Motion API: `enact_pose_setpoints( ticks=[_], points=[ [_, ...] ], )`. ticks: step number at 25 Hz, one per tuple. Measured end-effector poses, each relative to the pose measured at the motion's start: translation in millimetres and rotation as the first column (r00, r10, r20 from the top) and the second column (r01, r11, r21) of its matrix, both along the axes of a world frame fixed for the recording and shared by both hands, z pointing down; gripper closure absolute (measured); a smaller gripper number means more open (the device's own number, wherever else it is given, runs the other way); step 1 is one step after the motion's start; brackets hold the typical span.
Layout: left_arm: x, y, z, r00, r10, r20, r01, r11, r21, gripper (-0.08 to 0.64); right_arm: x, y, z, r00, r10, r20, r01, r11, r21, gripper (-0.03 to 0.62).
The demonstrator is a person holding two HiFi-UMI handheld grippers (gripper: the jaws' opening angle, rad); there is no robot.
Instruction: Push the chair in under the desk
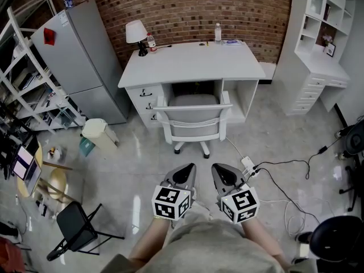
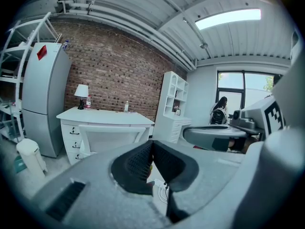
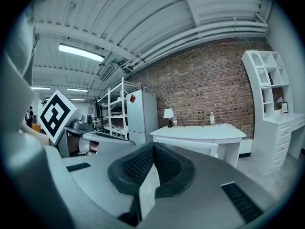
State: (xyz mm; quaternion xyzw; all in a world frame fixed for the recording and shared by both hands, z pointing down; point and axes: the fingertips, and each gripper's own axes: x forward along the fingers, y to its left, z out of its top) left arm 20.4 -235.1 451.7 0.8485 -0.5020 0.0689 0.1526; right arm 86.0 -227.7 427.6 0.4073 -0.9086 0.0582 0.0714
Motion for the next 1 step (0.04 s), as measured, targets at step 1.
enact_pose_setpoints(
  ticks=[1],
  points=[
    [0.1,-0.2,-0.4,1.000,0.000,0.000,0.000,1.000,0.001,0.549,-0.3,-0.1,0.3,1.000,-0.002,0.000,0.002,1.000,-0.002,0.584]
  ],
)
